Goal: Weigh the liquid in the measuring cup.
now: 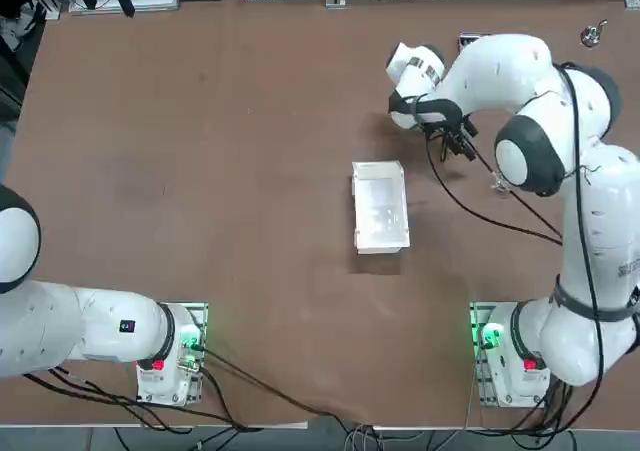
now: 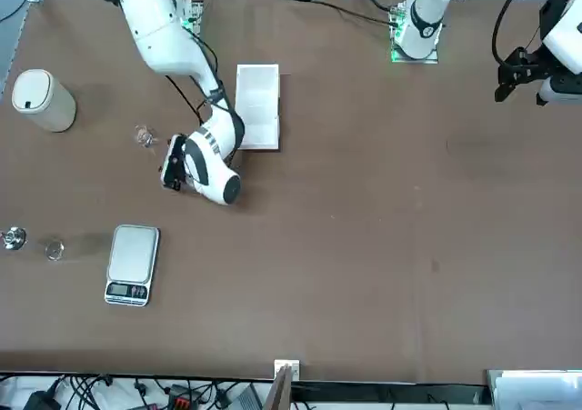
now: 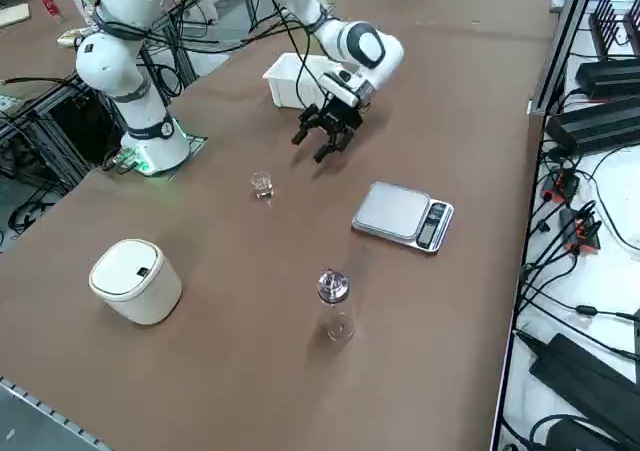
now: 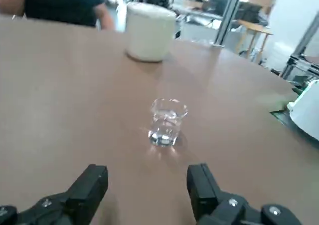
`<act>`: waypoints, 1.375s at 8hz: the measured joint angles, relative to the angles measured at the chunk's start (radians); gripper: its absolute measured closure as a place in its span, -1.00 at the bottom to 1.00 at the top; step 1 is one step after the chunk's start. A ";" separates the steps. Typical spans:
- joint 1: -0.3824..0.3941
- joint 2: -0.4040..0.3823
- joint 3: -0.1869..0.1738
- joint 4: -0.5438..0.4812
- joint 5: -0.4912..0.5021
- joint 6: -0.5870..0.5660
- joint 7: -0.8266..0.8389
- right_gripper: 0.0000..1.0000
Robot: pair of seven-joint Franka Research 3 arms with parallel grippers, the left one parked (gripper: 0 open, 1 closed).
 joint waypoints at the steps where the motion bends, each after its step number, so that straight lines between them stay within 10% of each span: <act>1: -0.001 0.016 -0.011 -0.001 -0.001 -0.013 0.040 -0.95; 11: -0.002 0.101 -0.042 -0.102 -0.108 -0.001 0.169 -0.89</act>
